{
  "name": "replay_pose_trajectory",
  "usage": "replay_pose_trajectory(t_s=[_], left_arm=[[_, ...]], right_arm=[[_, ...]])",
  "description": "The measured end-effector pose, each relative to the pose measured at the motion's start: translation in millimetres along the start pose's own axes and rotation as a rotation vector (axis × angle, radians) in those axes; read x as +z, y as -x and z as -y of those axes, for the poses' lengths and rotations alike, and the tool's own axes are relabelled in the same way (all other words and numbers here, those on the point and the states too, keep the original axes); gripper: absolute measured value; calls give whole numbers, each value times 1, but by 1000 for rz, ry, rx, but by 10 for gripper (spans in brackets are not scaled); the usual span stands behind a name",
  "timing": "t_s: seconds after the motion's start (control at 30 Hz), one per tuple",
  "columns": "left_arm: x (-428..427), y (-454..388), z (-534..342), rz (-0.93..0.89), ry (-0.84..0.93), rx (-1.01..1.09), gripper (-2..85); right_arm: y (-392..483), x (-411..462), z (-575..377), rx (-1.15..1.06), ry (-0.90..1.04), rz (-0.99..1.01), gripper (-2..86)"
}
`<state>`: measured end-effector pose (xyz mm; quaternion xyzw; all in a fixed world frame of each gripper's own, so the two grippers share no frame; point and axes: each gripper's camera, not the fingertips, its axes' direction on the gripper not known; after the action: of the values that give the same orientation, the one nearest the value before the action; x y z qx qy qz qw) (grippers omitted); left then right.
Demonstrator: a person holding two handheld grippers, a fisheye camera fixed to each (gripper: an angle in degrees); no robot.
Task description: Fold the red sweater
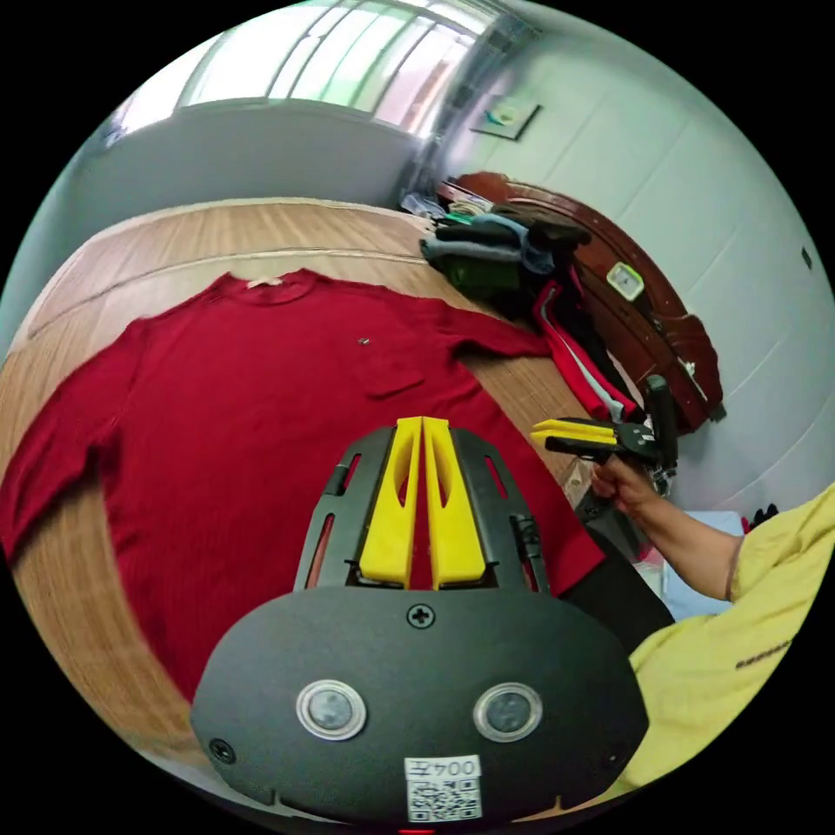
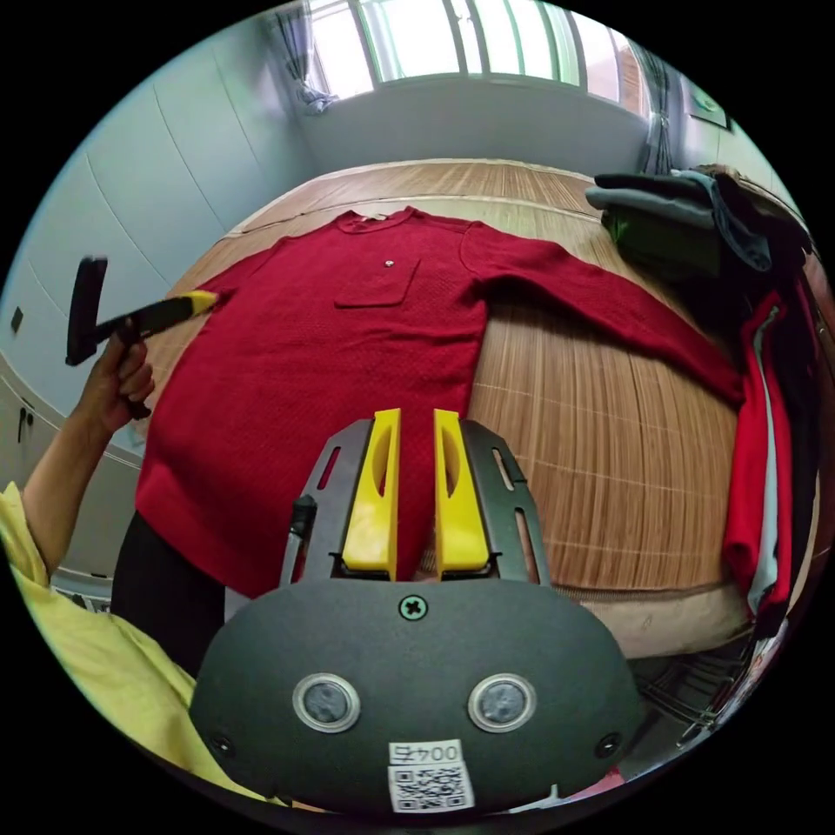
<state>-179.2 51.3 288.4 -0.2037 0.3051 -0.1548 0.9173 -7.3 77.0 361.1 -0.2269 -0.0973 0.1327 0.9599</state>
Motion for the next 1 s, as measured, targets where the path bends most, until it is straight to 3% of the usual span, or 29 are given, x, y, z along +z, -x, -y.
replay_pose_trajectory(t_s=[0.27, 0.53, 0.83, 1.0], left_arm=[[189, -94, 126, 41, 134, 139, 3], [283, -117, 146, 137, 273, 119, 1], [288, -141, 144, 73, 254, 72, 2], [227, -165, 102, 198, 203, 131, 2]], right_arm=[[6, 42, 17, 2, 23, -12, 68], [19, 67, -12, -23, 30, -79, 64], [19, 82, -42, -29, -31, -88, 64], [13, 91, -52, -16, -43, -83, 62]])
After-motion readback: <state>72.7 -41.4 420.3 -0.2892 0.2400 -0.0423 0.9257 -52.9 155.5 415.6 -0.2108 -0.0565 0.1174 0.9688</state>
